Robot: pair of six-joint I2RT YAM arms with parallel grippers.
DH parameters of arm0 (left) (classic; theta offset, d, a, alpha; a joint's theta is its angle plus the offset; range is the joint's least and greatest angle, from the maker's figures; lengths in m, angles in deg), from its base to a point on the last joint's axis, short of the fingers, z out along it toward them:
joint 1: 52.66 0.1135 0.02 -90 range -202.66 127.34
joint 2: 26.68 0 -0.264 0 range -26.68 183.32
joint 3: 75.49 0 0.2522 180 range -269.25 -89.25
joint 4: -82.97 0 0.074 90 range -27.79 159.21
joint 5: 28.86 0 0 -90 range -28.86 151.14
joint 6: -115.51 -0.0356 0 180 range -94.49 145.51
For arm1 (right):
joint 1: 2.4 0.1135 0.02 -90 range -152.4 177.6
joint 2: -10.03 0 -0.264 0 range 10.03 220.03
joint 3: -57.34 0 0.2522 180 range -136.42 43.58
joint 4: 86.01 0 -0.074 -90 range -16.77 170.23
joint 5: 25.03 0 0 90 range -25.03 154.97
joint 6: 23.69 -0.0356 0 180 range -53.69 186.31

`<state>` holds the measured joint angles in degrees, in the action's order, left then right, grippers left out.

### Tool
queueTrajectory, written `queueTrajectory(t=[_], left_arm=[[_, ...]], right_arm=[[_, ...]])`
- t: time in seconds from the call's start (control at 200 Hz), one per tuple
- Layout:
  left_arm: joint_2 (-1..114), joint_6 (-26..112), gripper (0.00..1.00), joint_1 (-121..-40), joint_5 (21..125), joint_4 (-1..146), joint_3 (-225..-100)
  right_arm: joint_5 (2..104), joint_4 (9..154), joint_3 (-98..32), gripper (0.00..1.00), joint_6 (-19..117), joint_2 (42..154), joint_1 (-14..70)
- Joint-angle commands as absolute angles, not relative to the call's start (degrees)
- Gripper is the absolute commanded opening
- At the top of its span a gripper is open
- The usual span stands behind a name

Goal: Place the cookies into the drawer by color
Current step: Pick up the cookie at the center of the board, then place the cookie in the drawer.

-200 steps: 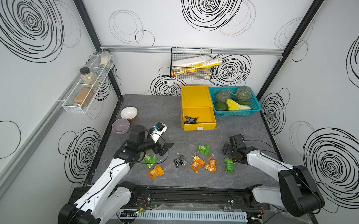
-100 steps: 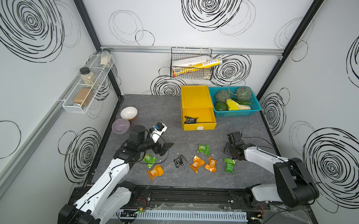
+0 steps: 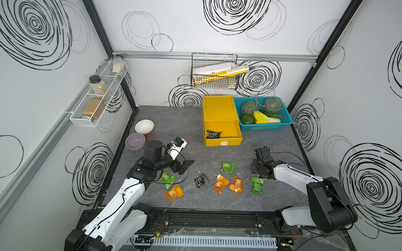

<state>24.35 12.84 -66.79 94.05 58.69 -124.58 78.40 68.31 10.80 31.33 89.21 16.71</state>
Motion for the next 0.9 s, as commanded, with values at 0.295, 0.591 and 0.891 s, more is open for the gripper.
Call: queueTrajectory(t=[0.295, 0.591, 0.891], left_arm=[[23.3, 12.2, 0.99, -66.7, 93.6, 60.4, -124.5], [23.3, 12.0, 0.99, -67.0, 93.8, 60.6, -124.4], [23.1, 12.7, 0.99, -67.1, 95.0, 60.6, -124.6]], right_arm=[[79.4, 61.3, 3.5, 0.01, 34.1, 84.7, 16.5], [77.3, 55.1, -8.9, 0.01, 37.5, 78.1, 16.5], [68.2, 55.8, -21.5, 0.02, 36.9, 77.8, 16.6]])
